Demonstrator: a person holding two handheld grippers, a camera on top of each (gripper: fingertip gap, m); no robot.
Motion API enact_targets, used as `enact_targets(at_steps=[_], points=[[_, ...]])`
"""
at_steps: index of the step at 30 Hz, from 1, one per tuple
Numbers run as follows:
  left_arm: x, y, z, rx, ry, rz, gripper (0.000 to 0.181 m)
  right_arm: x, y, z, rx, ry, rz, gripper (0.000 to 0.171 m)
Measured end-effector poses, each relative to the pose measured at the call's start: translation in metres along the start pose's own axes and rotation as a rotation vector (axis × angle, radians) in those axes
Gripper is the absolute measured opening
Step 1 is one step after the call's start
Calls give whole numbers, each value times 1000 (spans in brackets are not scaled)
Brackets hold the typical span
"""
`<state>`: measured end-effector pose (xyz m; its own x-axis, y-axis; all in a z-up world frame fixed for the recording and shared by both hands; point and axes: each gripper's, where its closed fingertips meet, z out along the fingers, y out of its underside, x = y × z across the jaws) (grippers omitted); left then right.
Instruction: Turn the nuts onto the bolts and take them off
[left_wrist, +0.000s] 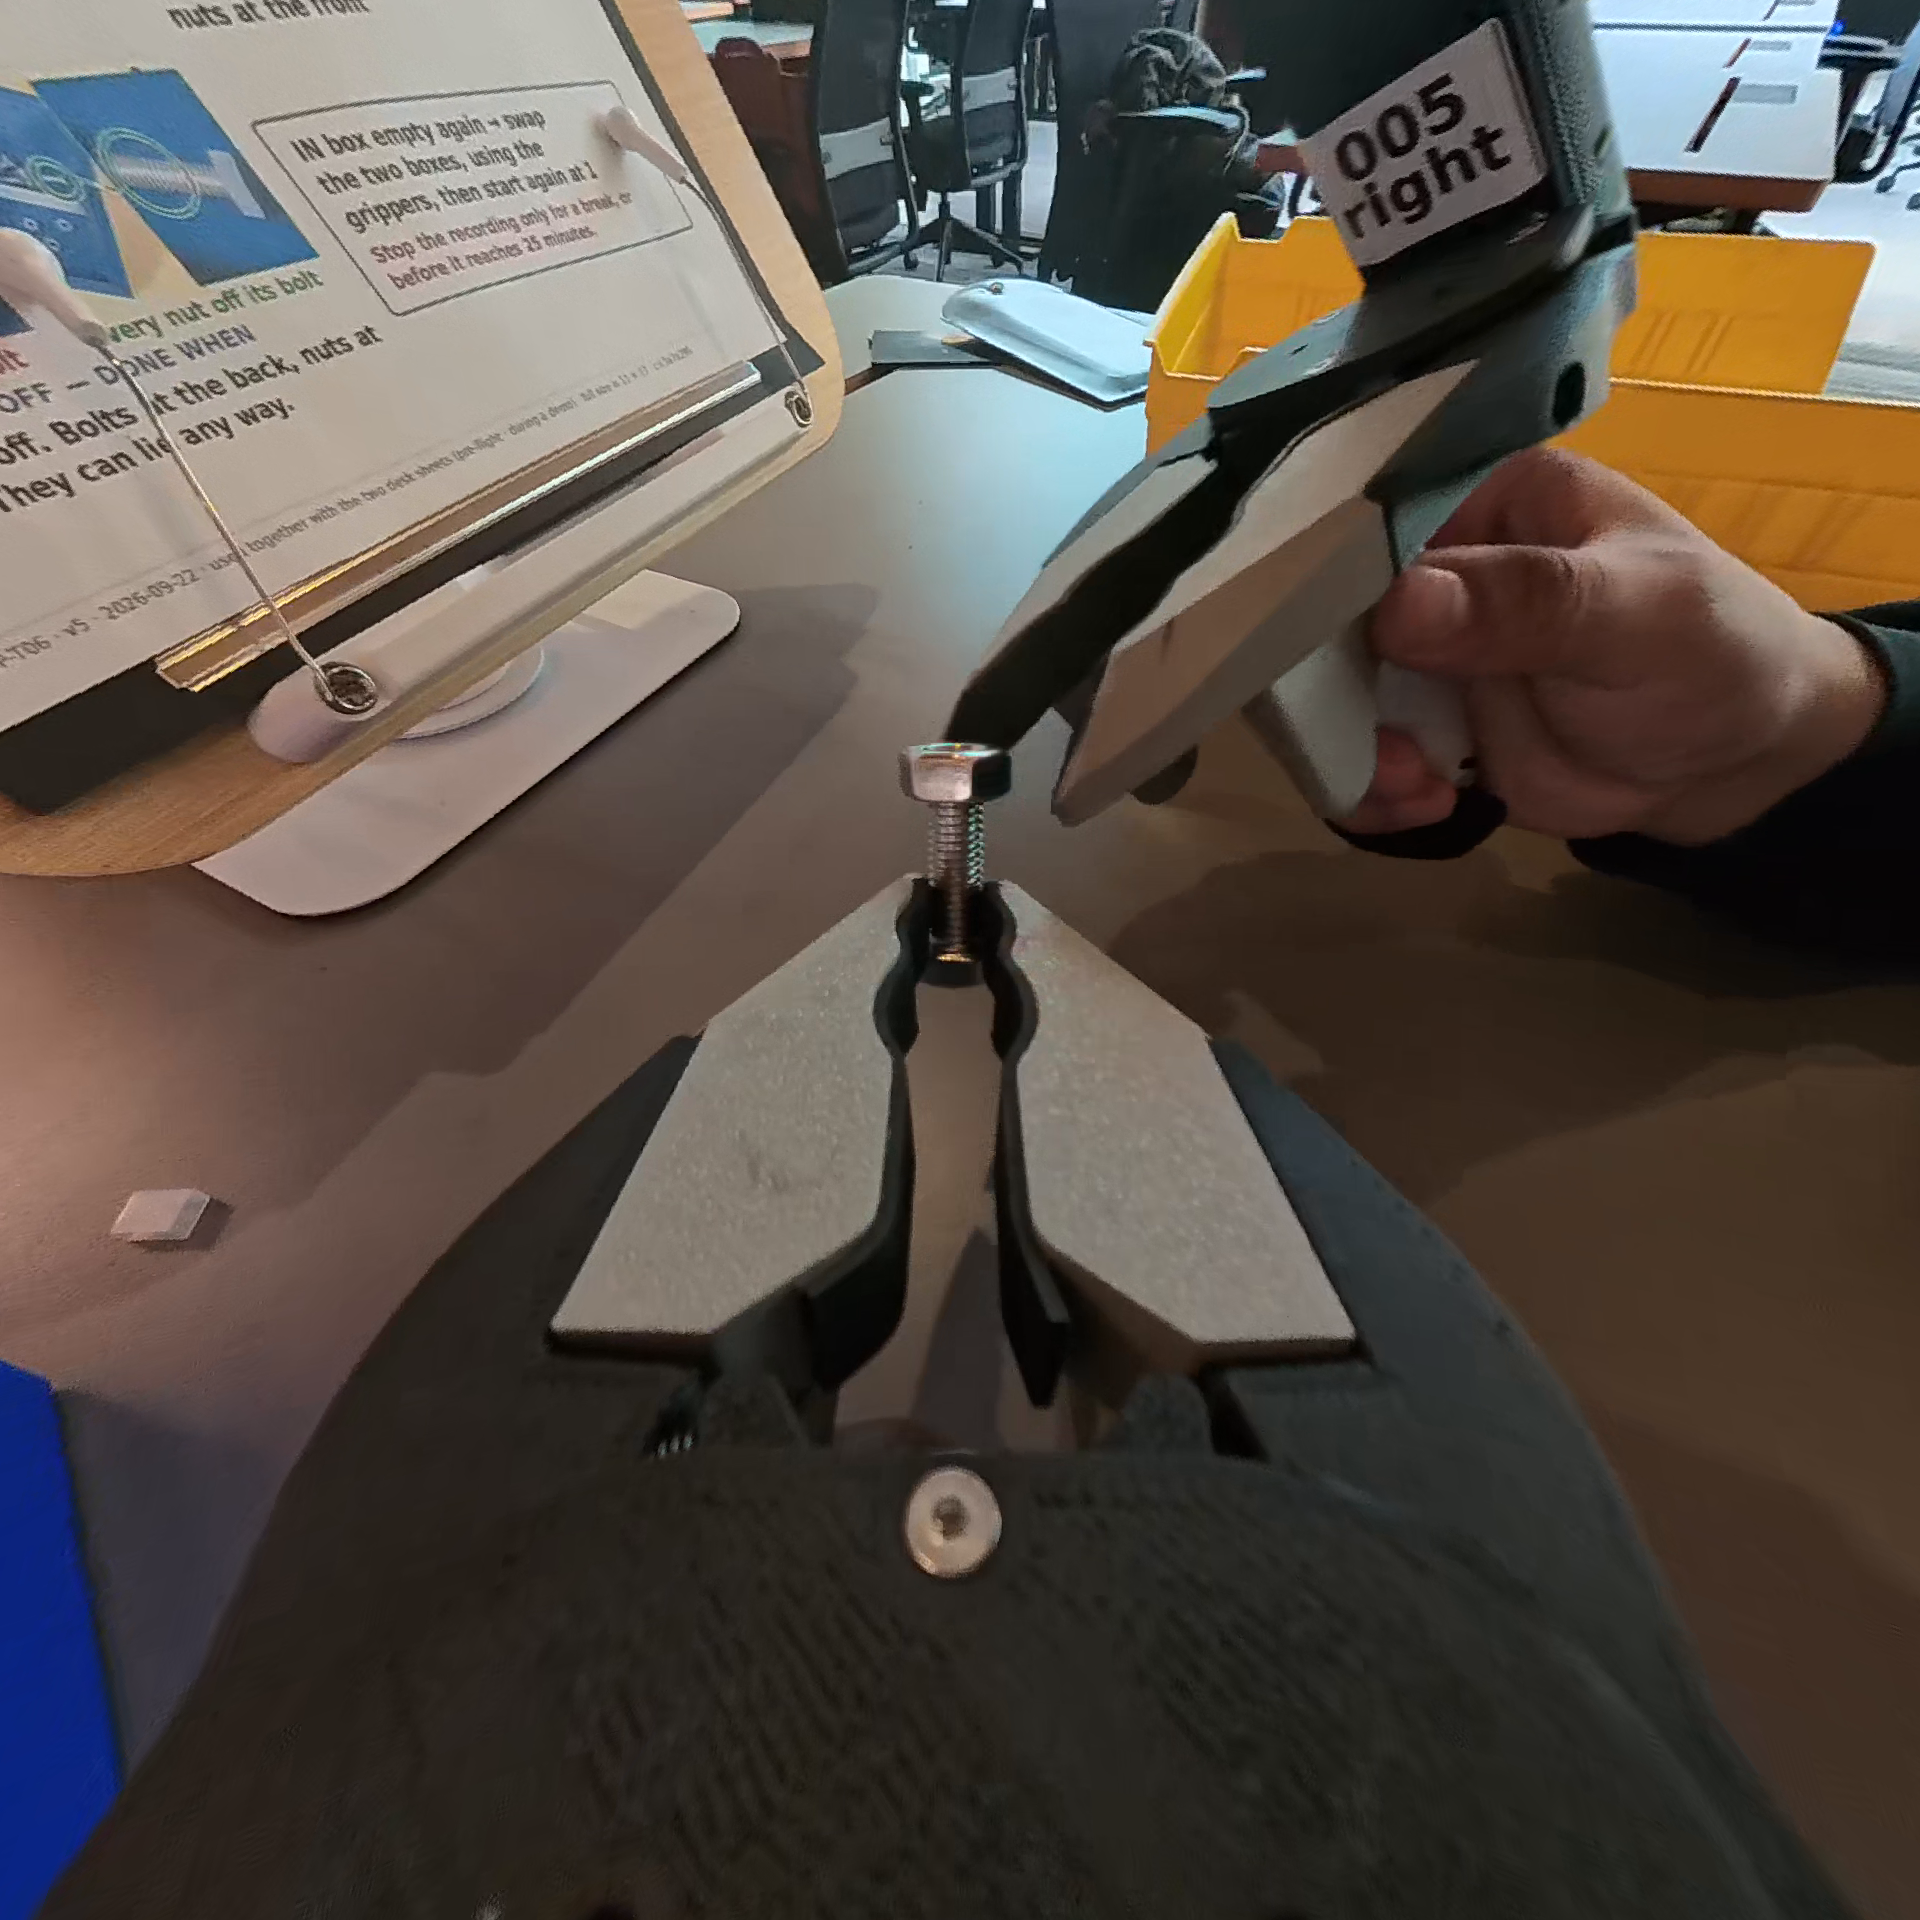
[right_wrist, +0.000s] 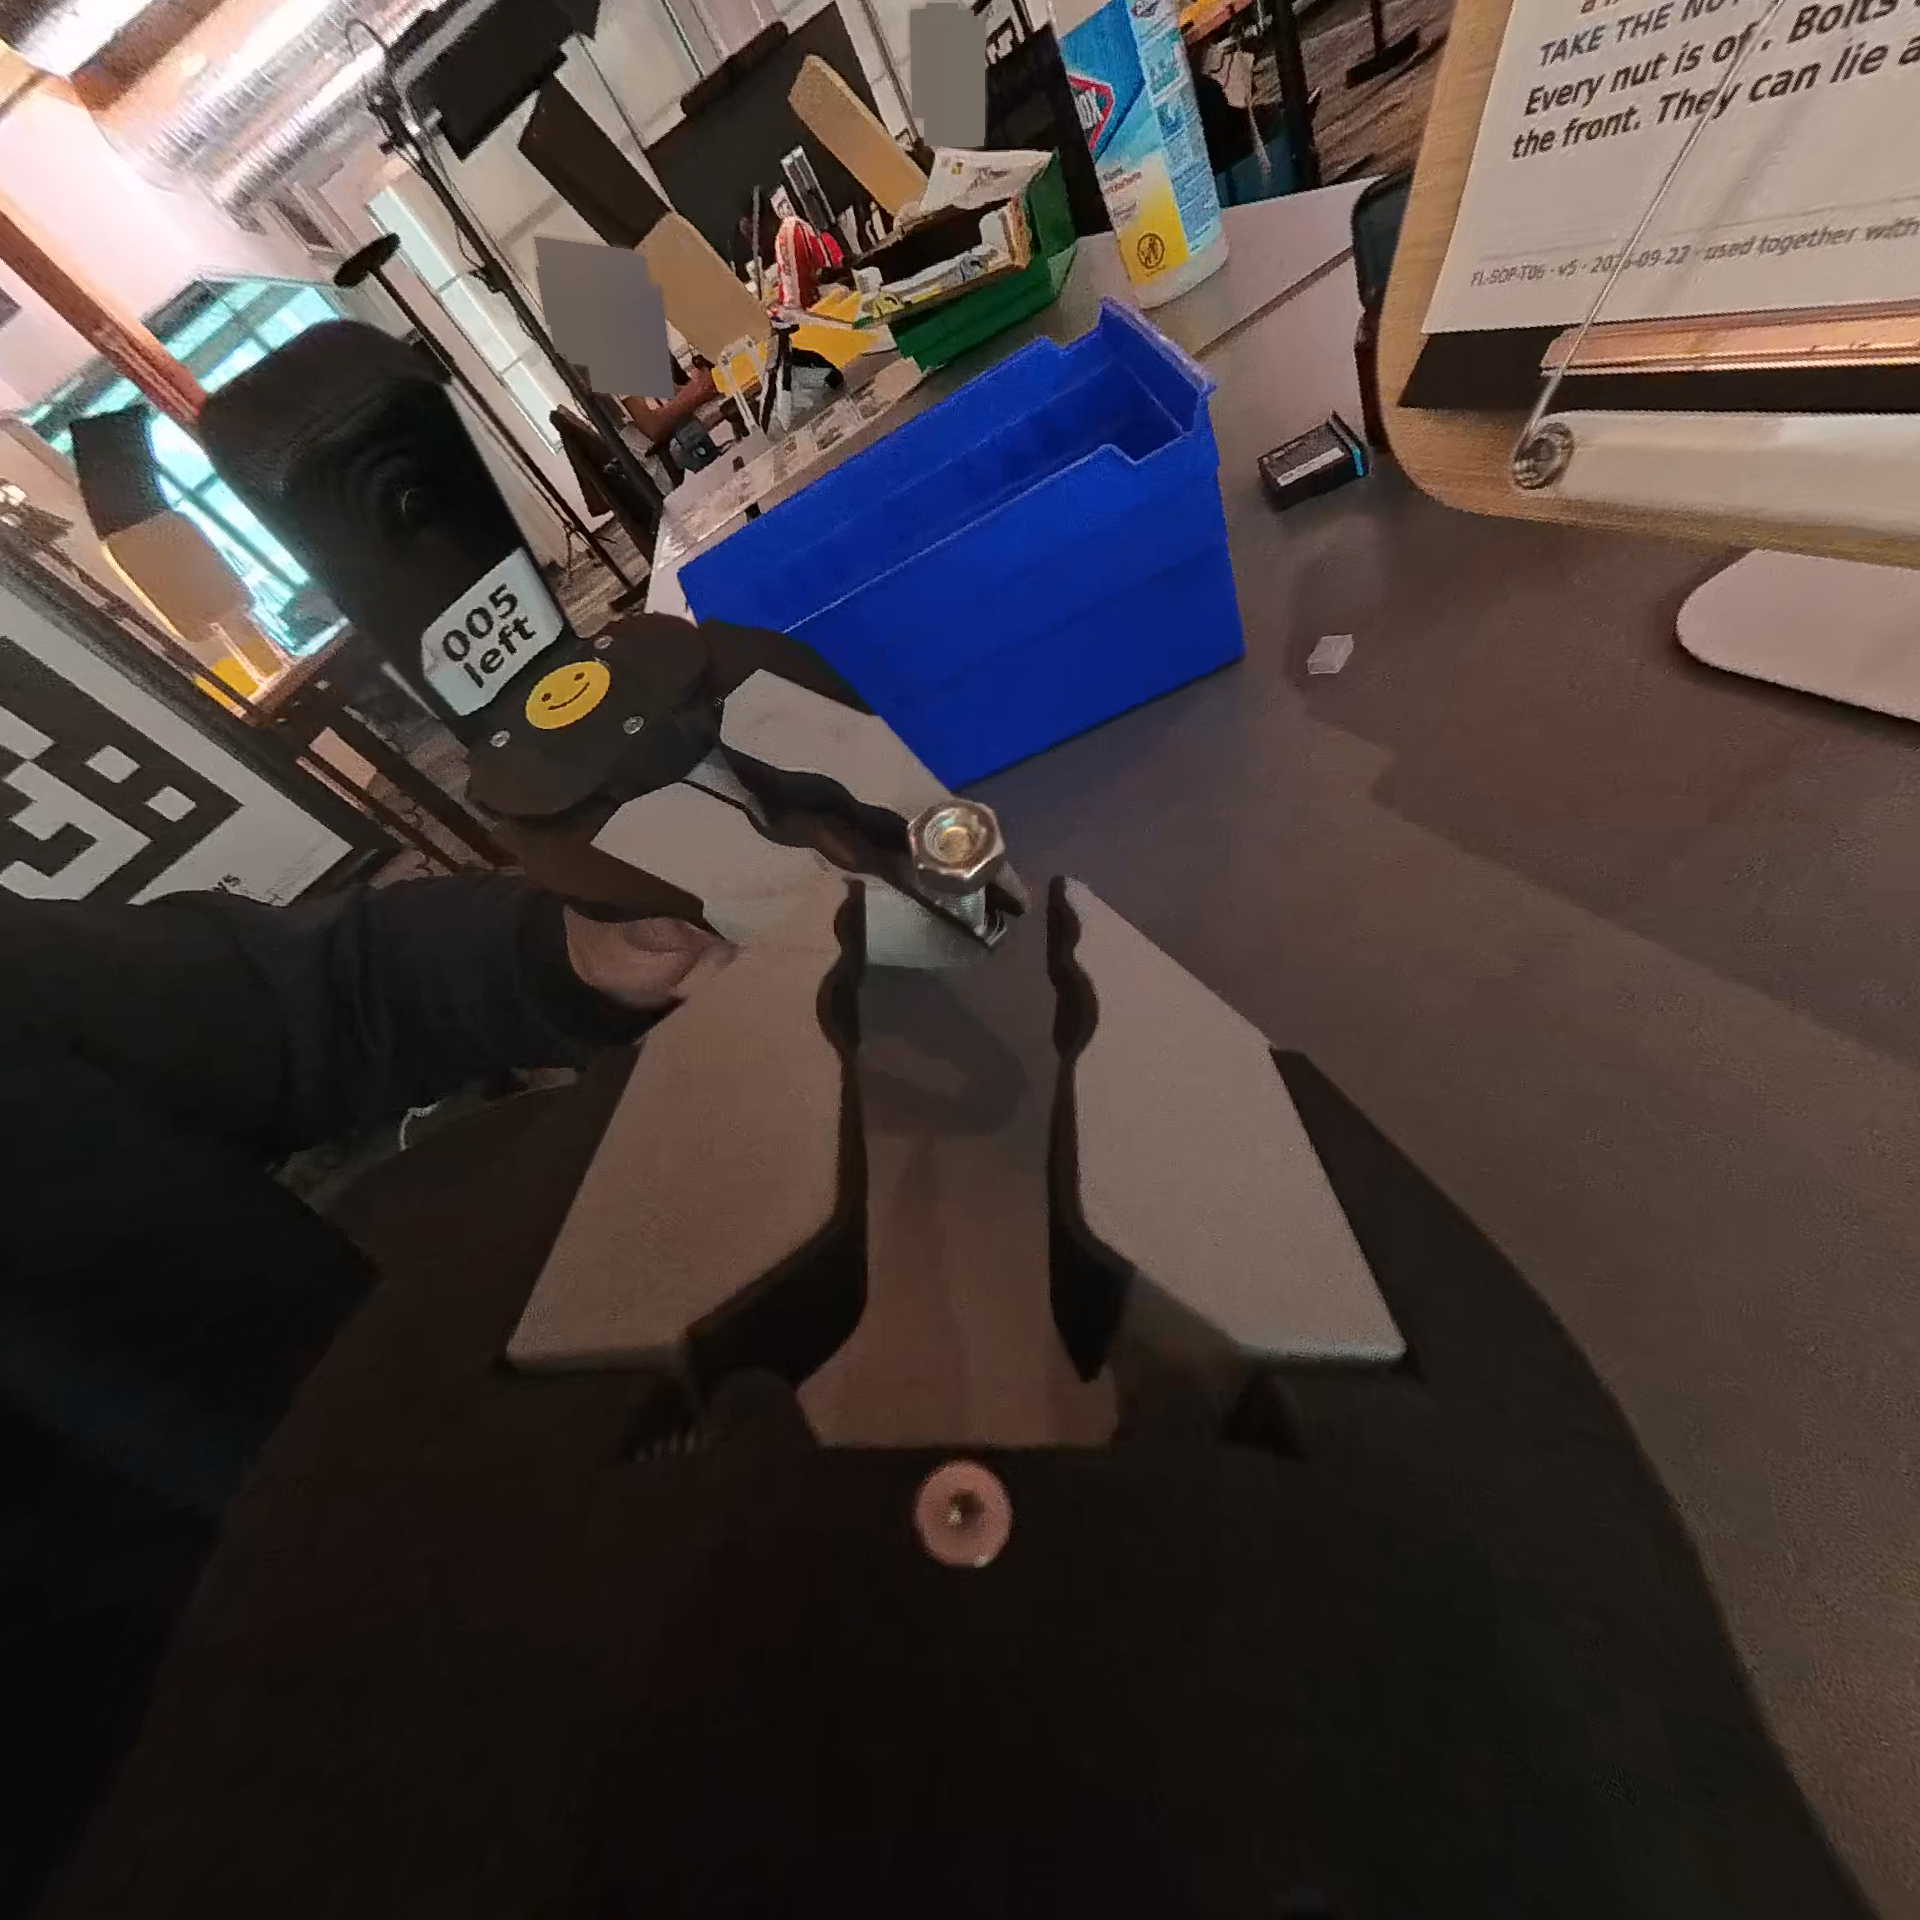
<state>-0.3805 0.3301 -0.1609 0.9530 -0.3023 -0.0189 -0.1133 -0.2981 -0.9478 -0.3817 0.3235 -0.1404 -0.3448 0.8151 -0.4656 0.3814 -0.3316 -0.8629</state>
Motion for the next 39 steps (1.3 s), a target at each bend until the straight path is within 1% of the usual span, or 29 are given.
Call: enact_targets(at_steps=[3,6,9,11,16,17,19,20,23,29,34,35,36,39], points=[[2,1,1,-9,6,2,7,-2,2,6,-15,5,-27,26],[8,3,4,-23,17,25,7,-5,1,12,-19,7,-33,26],[15,2,5,-19,39,32,7,-5,4,15,-37,-23,-22,15],[14,1,5,-14,36,33,7,-5,4,14,-41,-41,-12,15],[14,1,5,-15,37,32,7,-2,4,13,-50,-18,-42,15],[13,2,5,-18,30,36,7,-1,5,12,-52,-9,-42,16],[9,1,3,-9,14,33,7,5,5,9,-56,12,-17,29],[5,0,2,-6,1,30,7,5,4,6,-45,7,-12,32],[-4,-2,-2,0,-34,25,7,6,5,0,-28,14,-7,33],[1,-1,0,-9,-20,22,7,-1,3,8,-19,-21,-7,22],[15,2,8,-30,30,38,7,-7,2,17,-22,-83,10,22],[19,2,9,-31,39,46,7,-9,2,18,-28,-90,-2,16],[19,2,9,-30,31,50,7,-8,2,18,-43,-85,-20,13],[17,-1,8,-10,35,36,7,-6,0,16,-55,-59,-40,12]])
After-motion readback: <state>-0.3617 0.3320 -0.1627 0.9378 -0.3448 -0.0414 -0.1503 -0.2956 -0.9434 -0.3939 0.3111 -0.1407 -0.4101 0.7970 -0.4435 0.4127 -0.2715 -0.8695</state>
